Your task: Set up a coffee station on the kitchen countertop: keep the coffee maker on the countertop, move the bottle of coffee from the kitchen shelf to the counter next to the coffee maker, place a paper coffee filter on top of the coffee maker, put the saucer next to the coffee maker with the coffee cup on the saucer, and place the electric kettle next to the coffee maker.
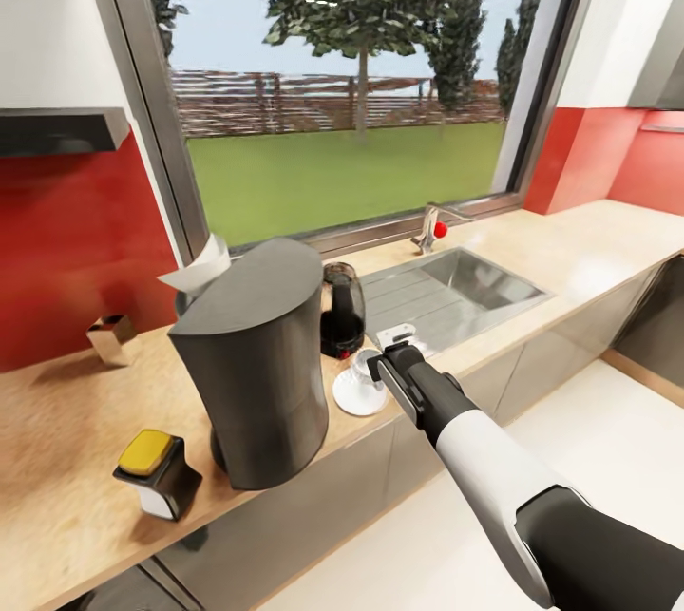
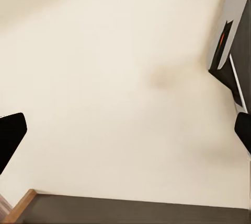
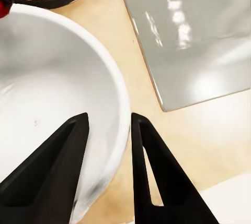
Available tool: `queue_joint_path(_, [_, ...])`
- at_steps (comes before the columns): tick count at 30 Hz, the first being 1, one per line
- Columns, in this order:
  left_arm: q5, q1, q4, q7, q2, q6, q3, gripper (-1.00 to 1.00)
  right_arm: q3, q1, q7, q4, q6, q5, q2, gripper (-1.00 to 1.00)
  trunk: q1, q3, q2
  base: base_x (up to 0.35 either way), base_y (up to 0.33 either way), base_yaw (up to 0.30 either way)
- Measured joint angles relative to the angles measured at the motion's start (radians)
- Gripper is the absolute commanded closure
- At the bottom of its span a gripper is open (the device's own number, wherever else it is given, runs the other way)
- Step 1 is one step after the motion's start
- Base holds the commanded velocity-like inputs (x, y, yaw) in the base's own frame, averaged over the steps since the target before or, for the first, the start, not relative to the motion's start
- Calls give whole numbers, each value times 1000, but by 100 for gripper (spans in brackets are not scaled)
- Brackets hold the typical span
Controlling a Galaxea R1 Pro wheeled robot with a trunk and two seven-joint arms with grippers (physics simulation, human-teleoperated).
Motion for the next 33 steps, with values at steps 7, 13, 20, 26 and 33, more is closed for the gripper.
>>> queue_joint_path(7, [2, 0, 0, 0, 1, 0, 0, -100, -1, 1, 3, 1, 0, 1, 0, 100, 0, 0, 0, 0, 0, 80])
queue_joint_path(13, [4, 0, 0, 1, 1, 0, 1, -100, -1, 1, 6, 18, -1, 1, 0, 100, 0, 0, 0, 0, 0, 4])
queue_joint_path(20, [5, 0, 0, 2, 1, 0, 2, -100, -1, 1, 6, 52, -1, 1, 0, 100, 0, 0, 0, 0, 0, 0])
queue_joint_path(26, [5, 0, 0, 3, 1, 0, 1, -100, 0, 1, 6, 60, -3, 3, 0, 100, 0, 0, 0, 0, 0, 0])
queue_joint_path(33, [6, 0, 1, 2, 1, 0, 2, -100, 2, 1, 5, 60, -4, 2, 0, 100, 0, 0, 0, 0, 0, 0])
